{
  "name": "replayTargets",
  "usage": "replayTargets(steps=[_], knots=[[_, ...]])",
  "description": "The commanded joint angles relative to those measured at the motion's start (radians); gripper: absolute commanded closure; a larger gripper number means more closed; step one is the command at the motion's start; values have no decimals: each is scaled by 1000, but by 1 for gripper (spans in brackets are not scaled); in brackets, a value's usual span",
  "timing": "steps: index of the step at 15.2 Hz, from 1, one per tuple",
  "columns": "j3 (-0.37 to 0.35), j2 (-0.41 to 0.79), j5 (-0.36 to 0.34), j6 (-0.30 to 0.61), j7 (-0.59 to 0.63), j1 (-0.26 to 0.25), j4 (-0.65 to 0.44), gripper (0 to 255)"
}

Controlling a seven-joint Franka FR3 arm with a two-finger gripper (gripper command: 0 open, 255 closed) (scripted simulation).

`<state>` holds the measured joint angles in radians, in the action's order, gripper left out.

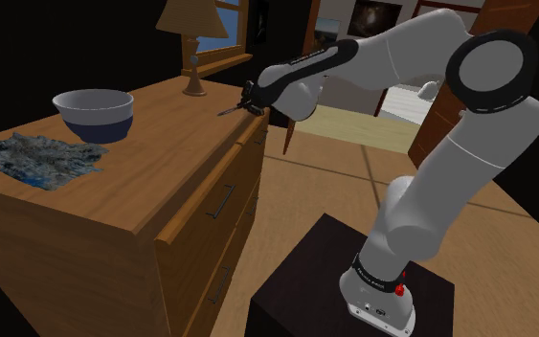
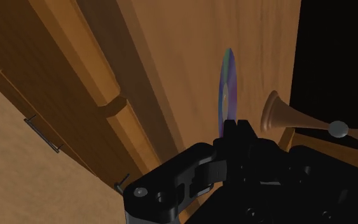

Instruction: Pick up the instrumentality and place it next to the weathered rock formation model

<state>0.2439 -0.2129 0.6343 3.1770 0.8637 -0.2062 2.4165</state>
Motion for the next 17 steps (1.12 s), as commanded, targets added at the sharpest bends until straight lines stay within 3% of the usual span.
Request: replayTargets(steps=[1,4,10,17], knots=[[-73,-14,-61,-29,62,86,-4,255],[-134,-33,-124,-70,125,163,-18,255],[-512,-94,-306,-46,447,434,55,255],[-902,-191,-396,-73,734,685,75,255]])
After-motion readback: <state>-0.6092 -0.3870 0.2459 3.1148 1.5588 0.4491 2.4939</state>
